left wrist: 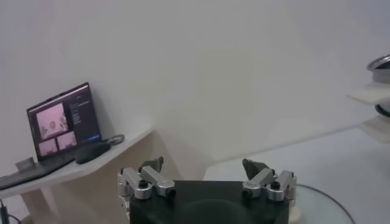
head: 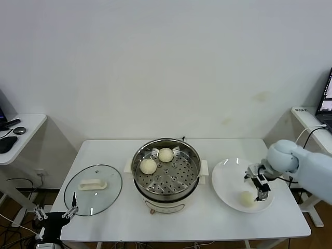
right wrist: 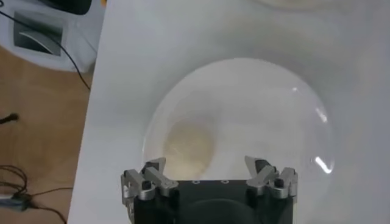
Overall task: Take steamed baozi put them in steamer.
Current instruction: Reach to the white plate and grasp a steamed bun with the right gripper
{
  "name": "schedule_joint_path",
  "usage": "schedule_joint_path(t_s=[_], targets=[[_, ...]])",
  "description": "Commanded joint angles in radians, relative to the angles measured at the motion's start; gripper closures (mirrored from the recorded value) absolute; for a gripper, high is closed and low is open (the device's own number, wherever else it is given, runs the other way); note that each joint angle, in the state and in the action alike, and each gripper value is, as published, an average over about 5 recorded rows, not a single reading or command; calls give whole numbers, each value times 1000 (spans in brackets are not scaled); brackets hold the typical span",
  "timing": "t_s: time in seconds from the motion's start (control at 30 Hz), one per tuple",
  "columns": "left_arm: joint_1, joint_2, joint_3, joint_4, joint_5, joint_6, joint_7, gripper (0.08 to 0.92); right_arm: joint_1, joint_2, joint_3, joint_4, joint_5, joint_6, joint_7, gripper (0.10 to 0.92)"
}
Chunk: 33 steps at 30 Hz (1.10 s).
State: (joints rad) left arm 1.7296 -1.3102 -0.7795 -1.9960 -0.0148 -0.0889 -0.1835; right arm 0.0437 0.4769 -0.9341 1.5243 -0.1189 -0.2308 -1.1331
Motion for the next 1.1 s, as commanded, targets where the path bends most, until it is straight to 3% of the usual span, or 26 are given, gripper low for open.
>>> schedule_joint_path(t_s=[0.03,0.4,0.87,1.1], targets=[[1,-2,0,3,2,0,-1,177,-182,43,127,-106,-42,19,38,203],[-2,-2,3,9,4,-1,-1,177,-200,95,139,-139,-45,-3,51,228],[-2,-4,-3,6,1,-1,-2,177,-135,78,130,-119,-26,-29,2,542],[-7,1,-4,2,-4,0,-1,177,87,36,79,-81,67,-1,-96,580]])
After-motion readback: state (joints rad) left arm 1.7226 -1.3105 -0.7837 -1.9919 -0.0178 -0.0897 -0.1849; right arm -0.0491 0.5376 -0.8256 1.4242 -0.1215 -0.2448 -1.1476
